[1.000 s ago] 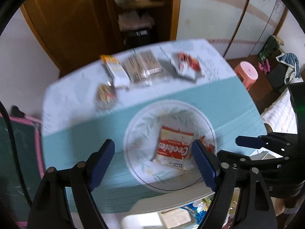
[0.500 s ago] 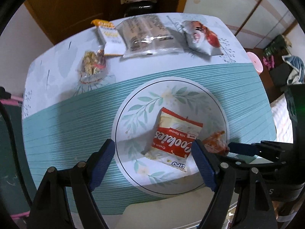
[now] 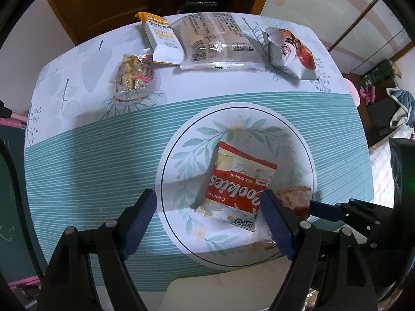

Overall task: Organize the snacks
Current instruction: 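Grasp the red-white Cookies bag with the left tool while the right grasps the orange wrapped bun, then carry the Cookies bag and orange bun over the white tray with both tools, then open both tools to drop the Cookies bag and orange bun into the tray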

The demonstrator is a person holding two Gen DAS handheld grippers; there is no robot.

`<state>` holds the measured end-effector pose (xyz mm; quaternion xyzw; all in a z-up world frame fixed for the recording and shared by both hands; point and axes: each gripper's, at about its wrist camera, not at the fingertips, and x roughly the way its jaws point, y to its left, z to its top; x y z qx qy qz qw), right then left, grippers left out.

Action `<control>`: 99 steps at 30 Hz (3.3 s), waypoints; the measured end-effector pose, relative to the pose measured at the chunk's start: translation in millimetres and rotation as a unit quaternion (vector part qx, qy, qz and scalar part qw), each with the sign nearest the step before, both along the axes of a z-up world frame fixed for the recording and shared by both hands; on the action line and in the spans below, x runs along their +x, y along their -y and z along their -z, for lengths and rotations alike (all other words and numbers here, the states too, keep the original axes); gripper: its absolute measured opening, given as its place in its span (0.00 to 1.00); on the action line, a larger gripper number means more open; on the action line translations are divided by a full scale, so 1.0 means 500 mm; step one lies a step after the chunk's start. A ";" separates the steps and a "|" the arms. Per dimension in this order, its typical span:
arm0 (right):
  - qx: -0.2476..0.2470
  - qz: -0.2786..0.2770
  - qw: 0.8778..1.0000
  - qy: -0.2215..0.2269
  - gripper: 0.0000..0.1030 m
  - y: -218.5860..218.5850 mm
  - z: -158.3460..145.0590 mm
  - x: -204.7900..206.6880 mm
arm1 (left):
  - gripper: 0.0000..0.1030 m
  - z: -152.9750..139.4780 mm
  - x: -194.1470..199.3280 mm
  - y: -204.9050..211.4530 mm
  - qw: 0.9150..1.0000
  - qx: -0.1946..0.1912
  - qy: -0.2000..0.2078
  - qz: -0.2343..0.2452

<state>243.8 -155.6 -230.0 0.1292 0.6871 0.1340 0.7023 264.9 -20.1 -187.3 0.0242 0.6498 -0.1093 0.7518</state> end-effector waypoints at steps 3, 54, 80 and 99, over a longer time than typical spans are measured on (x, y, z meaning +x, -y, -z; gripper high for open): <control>-0.014 -0.020 0.999 0.021 0.46 -0.012 -0.002 -0.004 | 0.79 0.006 0.001 0.010 1.000 0.004 -0.003 0.002; -0.014 0.057 0.953 0.298 0.46 0.071 -0.447 -0.312 | 0.44 -0.455 -0.380 -0.004 0.966 -0.001 0.256 0.043; -0.043 0.033 0.956 0.289 0.46 0.049 -0.367 -0.519 | 0.44 -0.300 -0.579 0.016 0.965 0.035 0.254 0.054; -0.064 0.048 0.974 0.212 0.50 0.053 -0.280 -0.503 | 0.81 -0.224 -0.549 0.010 0.982 0.029 0.181 0.033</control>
